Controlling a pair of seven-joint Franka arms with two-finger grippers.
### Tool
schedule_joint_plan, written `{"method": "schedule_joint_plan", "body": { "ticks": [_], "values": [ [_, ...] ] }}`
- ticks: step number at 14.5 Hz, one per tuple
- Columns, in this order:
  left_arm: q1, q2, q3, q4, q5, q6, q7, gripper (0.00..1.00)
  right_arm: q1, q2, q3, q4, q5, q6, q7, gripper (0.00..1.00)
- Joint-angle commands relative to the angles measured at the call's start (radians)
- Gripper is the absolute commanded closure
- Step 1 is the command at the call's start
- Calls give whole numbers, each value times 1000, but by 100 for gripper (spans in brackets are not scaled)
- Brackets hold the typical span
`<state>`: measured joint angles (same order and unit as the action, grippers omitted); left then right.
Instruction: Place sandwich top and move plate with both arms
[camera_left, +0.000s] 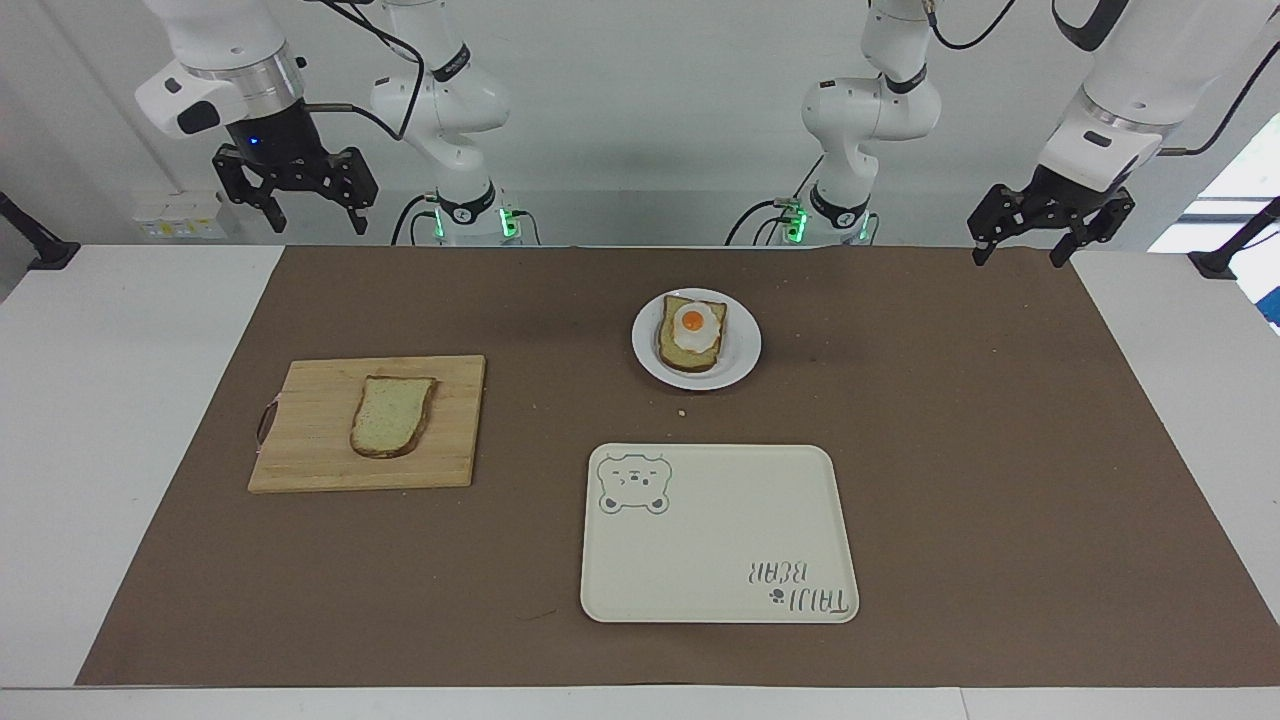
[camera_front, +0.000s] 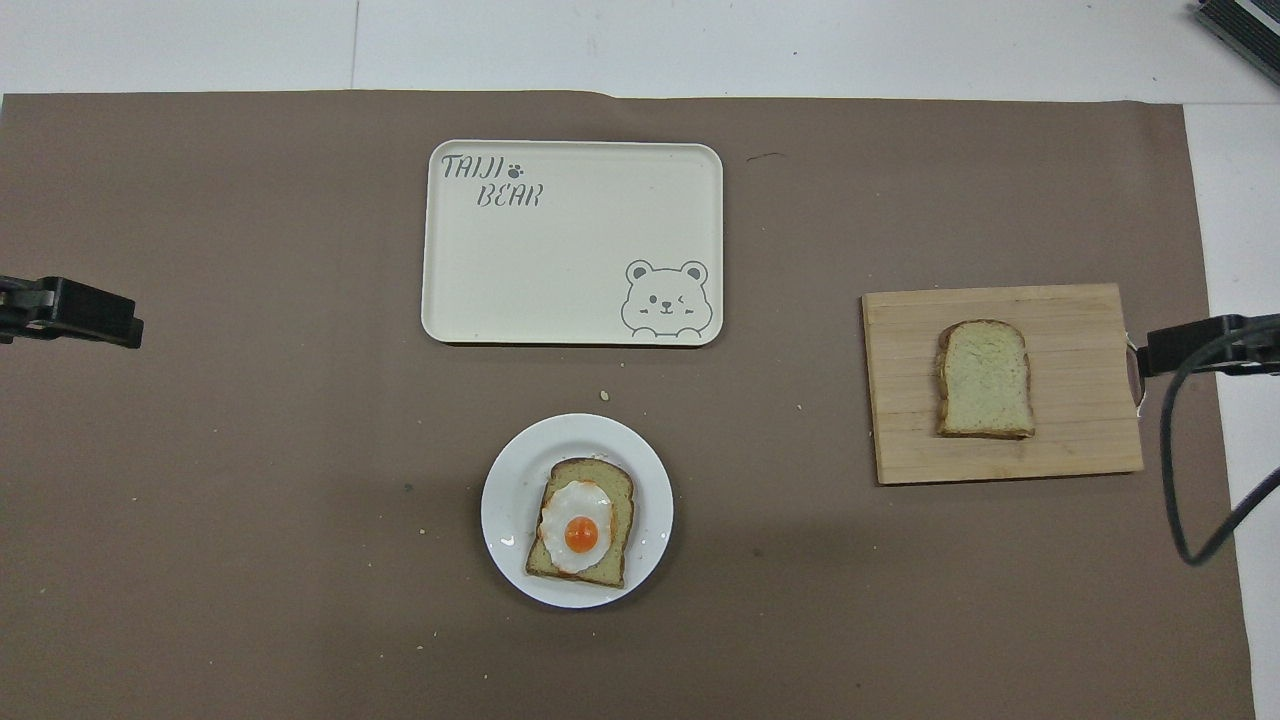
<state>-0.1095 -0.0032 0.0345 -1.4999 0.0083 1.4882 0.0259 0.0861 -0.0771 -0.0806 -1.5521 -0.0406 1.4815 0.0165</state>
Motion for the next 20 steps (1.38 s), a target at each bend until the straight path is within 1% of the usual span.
{"method": "schedule_joint_plan", "body": {
  "ticks": [1, 5, 8, 20],
  "values": [
    [14, -1, -7, 7, -11, -5, 12, 0, -9, 0, 2, 4, -2, 8, -23, 0],
    [14, -1, -7, 7, -11, -5, 11, 0, -11, -3, 2, 0, -2, 7, -26, 0],
    [14, -1, -7, 7, -11, -5, 12, 0, -11, -13, 1, -23, -2, 8, -29, 0],
    [14, -1, -7, 7, -11, -5, 11, 0, -31, -18, -1, -29, -2, 25, -55, 0]
  ]
}}
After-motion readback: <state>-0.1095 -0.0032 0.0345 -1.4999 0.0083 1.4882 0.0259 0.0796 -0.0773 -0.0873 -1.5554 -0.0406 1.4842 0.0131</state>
